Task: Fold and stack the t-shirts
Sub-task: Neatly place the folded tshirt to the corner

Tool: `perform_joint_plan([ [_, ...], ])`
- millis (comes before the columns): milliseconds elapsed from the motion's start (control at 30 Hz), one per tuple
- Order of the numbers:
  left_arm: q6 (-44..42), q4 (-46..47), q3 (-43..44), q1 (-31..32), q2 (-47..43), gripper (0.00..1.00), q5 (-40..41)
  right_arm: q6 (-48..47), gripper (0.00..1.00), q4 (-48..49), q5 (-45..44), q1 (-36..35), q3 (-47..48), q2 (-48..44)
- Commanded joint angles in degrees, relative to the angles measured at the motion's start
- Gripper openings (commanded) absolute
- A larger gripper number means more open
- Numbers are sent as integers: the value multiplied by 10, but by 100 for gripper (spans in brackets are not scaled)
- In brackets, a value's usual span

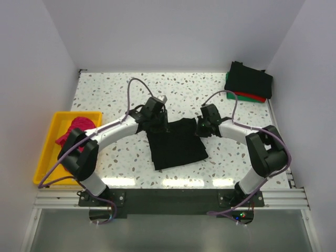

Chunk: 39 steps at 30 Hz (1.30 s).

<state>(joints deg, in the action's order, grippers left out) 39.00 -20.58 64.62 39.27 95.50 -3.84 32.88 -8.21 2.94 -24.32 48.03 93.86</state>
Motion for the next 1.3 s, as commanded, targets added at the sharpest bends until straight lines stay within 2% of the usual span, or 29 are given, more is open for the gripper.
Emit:
perform_joint_plan([
  [0, -45, -53, 24, -40, -81, 27, 28, -36, 0, -93, -106, 1, 77, 27],
  [133, -67, -82, -1, -78, -144, 28, 34, -66, 0, -182, -203, 2, 213, 101],
  [267, -84, -87, -33, -101, -195, 28, 54, -103, 0, -200, -290, 16, 365, 177],
  [333, -89, -97, -39, -110, -206, 28, 59, -121, 0, -240, -303, 40, 438, 219],
  [367, -96, -100, -41, -111, -209, 27, 62, -128, 0, -254, -311, 48, 510, 258],
  [433, -102, -99, -54, -111, -219, 27, 68, -155, 0, -282, -321, 66, 581, 299],
  [467, -105, -98, -57, -111, -223, 27, 72, -164, 0, -289, -325, 70, 646, 335],
  [733, -121, -81, -85, -114, -244, 27, 91, -282, 0, -296, -393, 105, 883, 461],
  [967, -134, -75, -90, -118, -242, 27, 89, -371, 0, -200, -419, 117, 912, 453],
  [1267, -135, -66, -108, -119, -254, 27, 73, -439, 0, -143, -432, 131, 954, 425],
])
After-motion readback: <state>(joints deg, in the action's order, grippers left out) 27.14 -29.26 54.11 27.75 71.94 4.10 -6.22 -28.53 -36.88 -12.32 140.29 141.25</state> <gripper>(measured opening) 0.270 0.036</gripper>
